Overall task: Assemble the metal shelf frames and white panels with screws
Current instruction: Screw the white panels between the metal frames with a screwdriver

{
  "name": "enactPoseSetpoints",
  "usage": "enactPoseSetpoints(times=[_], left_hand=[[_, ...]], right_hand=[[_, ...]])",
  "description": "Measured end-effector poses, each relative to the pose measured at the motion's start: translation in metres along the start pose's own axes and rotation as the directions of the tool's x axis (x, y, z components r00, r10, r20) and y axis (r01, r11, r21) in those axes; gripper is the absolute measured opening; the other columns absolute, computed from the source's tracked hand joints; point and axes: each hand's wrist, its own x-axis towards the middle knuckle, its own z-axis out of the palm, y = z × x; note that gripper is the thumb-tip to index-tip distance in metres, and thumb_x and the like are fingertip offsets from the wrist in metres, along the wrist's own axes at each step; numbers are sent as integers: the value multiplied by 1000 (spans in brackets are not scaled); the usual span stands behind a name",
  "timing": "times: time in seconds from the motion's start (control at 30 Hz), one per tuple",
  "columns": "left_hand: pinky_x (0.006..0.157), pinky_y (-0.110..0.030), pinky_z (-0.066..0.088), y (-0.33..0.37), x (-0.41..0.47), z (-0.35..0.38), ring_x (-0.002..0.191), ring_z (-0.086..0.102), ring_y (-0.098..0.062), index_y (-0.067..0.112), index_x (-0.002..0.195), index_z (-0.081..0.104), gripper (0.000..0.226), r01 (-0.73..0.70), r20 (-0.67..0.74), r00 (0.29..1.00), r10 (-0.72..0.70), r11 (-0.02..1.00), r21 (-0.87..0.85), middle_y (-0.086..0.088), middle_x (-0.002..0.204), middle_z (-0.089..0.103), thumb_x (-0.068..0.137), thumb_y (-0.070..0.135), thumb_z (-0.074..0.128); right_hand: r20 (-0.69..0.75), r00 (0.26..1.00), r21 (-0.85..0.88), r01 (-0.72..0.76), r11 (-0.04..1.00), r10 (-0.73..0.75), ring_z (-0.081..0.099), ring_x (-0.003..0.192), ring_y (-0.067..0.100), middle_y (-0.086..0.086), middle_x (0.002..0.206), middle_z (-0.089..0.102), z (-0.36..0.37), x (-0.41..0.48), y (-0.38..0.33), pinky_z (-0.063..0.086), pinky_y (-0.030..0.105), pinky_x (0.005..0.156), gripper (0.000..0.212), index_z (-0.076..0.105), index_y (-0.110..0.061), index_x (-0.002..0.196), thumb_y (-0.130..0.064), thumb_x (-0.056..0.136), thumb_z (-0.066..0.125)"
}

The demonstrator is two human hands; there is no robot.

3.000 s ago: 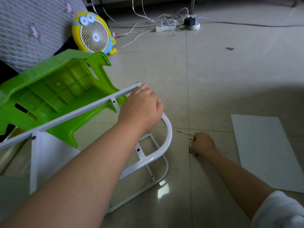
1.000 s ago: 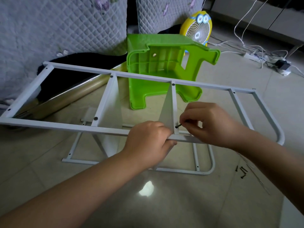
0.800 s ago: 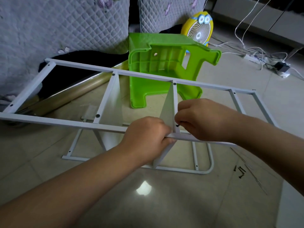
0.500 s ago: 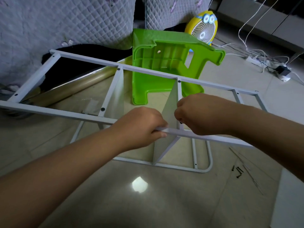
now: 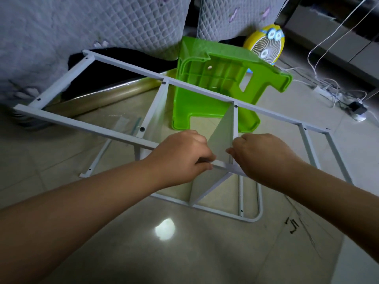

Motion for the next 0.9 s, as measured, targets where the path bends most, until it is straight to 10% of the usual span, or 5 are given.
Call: enactPoseSetpoints(times=[0.2, 0.33, 0.5, 0.9], left_hand=[[44, -28, 50, 0, 0, 1, 51, 59, -24, 13, 67, 75, 13, 6, -14, 1000, -7, 1000, -16, -2, 53, 60, 61, 23, 69], [45, -24, 45, 0, 0, 2, 51, 59, -22, 14, 67, 75, 13, 2, -20, 1000, -2, 1000, 2, 0, 52, 58, 59, 23, 69], [45, -22, 42, 2, -1, 2, 51, 60, -21, 14, 67, 75, 14, -1, -37, 999, 2, 1000, 19, 0, 54, 60, 59, 24, 69], [49, -20, 34, 3, -1, 1, 53, 61, -19, 13, 68, 75, 15, 4, -46, 999, -3, 1000, 20, 2, 56, 63, 60, 24, 67]], right_hand=[[80, 984, 126, -171, 977, 162, 58, 97, 29, 8, 104, 60, 6, -7, 3, 33, 29, 68, 41, 54, -18, 96, -37, 100, 18], [105, 987, 106, -134, 985, 122, 58, 92, 29, 8, 98, 58, 7, -5, 7, 32, 29, 67, 34, 49, -18, 90, -36, 100, 22], [-44, 996, 95, -75, 993, 80, 49, 34, 31, 9, 44, 49, 7, -6, 5, 14, 22, 38, 27, 47, -11, 52, -21, 74, 60], [114, 987, 291, 79, 953, -116, 61, 81, 28, 8, 91, 64, -2, -10, 22, 37, 25, 64, 21, 67, -8, 97, 2, 84, 54]])
